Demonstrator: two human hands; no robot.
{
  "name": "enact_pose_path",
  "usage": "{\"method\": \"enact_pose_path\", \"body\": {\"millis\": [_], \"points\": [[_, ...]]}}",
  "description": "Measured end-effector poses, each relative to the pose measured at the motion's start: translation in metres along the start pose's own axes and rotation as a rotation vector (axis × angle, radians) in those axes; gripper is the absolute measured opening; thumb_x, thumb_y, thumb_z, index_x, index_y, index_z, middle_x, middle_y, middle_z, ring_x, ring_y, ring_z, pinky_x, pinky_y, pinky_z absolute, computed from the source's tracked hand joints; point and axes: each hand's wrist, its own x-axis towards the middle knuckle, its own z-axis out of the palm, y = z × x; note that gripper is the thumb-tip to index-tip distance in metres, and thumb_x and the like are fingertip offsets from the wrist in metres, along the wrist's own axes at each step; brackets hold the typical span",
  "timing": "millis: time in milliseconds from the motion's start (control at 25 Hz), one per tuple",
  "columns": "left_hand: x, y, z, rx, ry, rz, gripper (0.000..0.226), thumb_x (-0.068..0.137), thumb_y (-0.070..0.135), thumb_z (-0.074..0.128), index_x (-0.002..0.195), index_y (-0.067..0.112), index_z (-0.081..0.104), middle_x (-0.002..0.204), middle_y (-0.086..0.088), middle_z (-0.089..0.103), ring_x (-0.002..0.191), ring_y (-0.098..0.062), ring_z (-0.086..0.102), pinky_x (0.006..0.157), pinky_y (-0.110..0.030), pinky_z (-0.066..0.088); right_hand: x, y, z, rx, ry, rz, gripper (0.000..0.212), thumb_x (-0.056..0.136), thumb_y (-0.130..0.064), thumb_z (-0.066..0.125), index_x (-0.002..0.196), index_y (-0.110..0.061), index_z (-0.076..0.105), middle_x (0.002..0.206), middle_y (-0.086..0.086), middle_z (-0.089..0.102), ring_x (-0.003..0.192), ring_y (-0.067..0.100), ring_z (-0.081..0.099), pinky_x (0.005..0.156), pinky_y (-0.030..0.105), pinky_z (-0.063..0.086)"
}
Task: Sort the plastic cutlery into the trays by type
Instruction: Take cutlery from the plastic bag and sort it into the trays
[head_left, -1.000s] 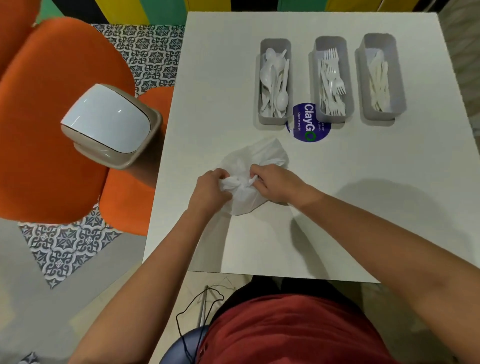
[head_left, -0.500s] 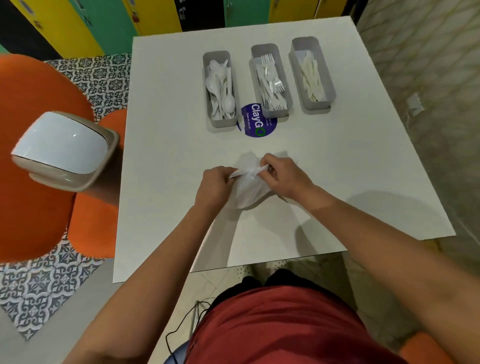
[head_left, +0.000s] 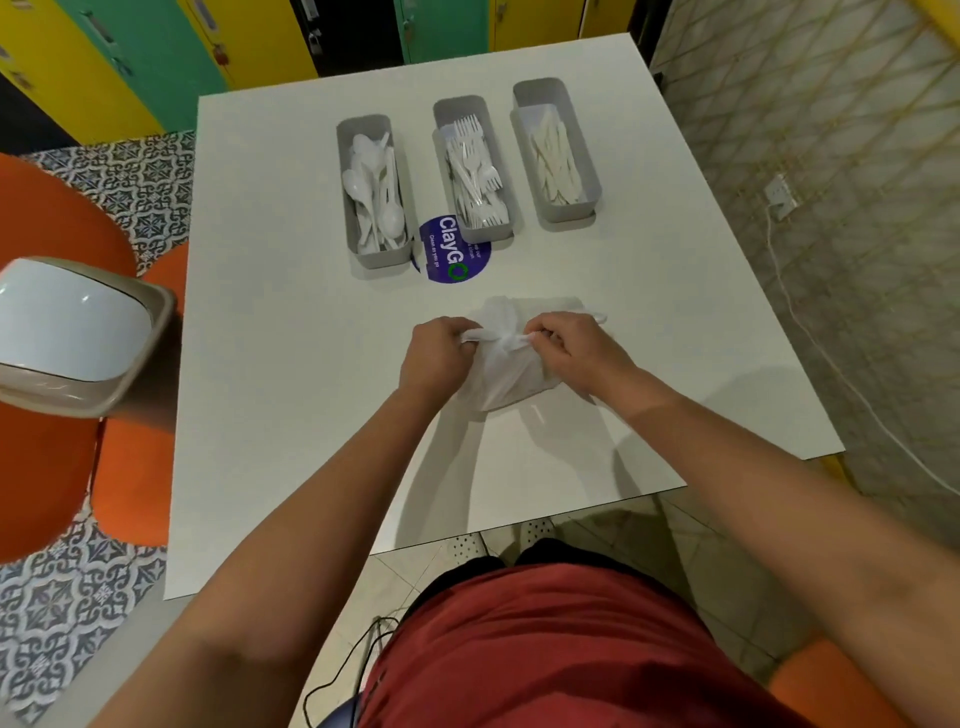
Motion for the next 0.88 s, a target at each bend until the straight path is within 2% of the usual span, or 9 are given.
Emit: {"method": "enact_pose_path", "body": {"millis": [120, 280, 400, 520, 640, 760, 880], "points": [[-0.006, 0.008, 0.008, 0.178, 0.098, 0.069, 0.044, 0.068, 0.017, 0.054, 0.111, 0.016, 0.063, 0.122, -0.007, 0.057, 0.115, -0.026, 0.05, 0.095, -0.034, 0.037, 0.001, 0.011, -0.009, -0.018, -0.009, 0.003, 0.025, 0.094, -0.014, 0.045, 0.108, -0.011, 0.066, 0.112, 0.005, 0.066, 0.1, 0.02, 0.06, 0.08, 0.024, 0.042], [-0.015, 0.019, 0.022, 0.448, 0.256, 0.305, 0.033, 0.068, 0.034, 0.049, 0.092, 0.016, 0.063, 0.097, -0.006, 0.061, 0.092, -0.029, 0.055, 0.078, -0.035, 0.029, 0.005, 0.012, -0.014, -0.036, -0.045, -0.016, 0.02, 0.092, -0.017, 0.052, 0.107, -0.013, 0.065, 0.104, 0.004, 0.067, 0.082, 0.014, 0.056, 0.073, 0.022, 0.04], [-0.015, 0.026, 0.032, 0.563, 0.095, 0.253, 0.036, 0.079, 0.051, 0.042, 0.092, 0.021, 0.058, 0.089, 0.004, 0.066, 0.087, -0.023, 0.058, 0.076, -0.034, 0.025, 0.008, 0.011, -0.019, -0.015, -0.057, -0.032, 0.018, 0.092, -0.022, 0.054, 0.105, -0.016, 0.065, 0.099, 0.001, 0.065, 0.079, 0.012, 0.053, 0.072, 0.022, 0.038], [-0.014, 0.027, 0.037, 0.579, 0.071, 0.193, 0.026, 0.088, 0.045, 0.047, 0.097, 0.022, 0.055, 0.091, 0.005, 0.067, 0.092, -0.021, 0.058, 0.082, -0.036, 0.027, 0.007, 0.013, -0.022, -0.024, -0.093, -0.022, 0.017, 0.094, -0.025, 0.053, 0.103, -0.017, 0.065, 0.099, 0.0, 0.066, 0.085, 0.016, 0.058, 0.073, 0.023, 0.039], [-0.014, 0.032, 0.039, 0.584, 0.1, 0.17, 0.029, 0.089, 0.047, 0.048, 0.1, 0.023, 0.058, 0.094, 0.004, 0.066, 0.097, -0.021, 0.056, 0.084, -0.037, 0.026, 0.005, 0.016, -0.028, 0.054, -0.093, -0.002, 0.017, 0.093, -0.022, 0.054, 0.101, -0.014, 0.067, 0.099, 0.001, 0.065, 0.086, 0.014, 0.057, 0.074, 0.022, 0.04], [-0.011, 0.038, 0.042, 0.617, 0.105, 0.175, 0.024, 0.095, 0.036, 0.043, 0.1, 0.021, 0.06, 0.098, 0.002, 0.069, 0.099, -0.023, 0.054, 0.087, -0.038, 0.025, 0.006, 0.016, -0.032, 0.132, -0.068, -0.004, 0.015, 0.09, -0.017, 0.057, 0.095, -0.01, 0.069, 0.095, 0.002, 0.067, 0.084, 0.012, 0.056, 0.071, 0.019, 0.041], [-0.011, 0.033, 0.041, 0.628, 0.138, 0.175, 0.023, 0.096, 0.028, 0.04, 0.103, 0.018, 0.06, 0.101, -0.001, 0.068, 0.097, -0.024, 0.055, 0.086, -0.038, 0.025, 0.006, 0.019, -0.035, 0.127, -0.04, 0.022, 0.012, 0.09, -0.019, 0.057, 0.087, -0.015, 0.068, 0.091, 0.002, 0.069, 0.086, 0.017, 0.061, 0.077, 0.027, 0.045]]}}
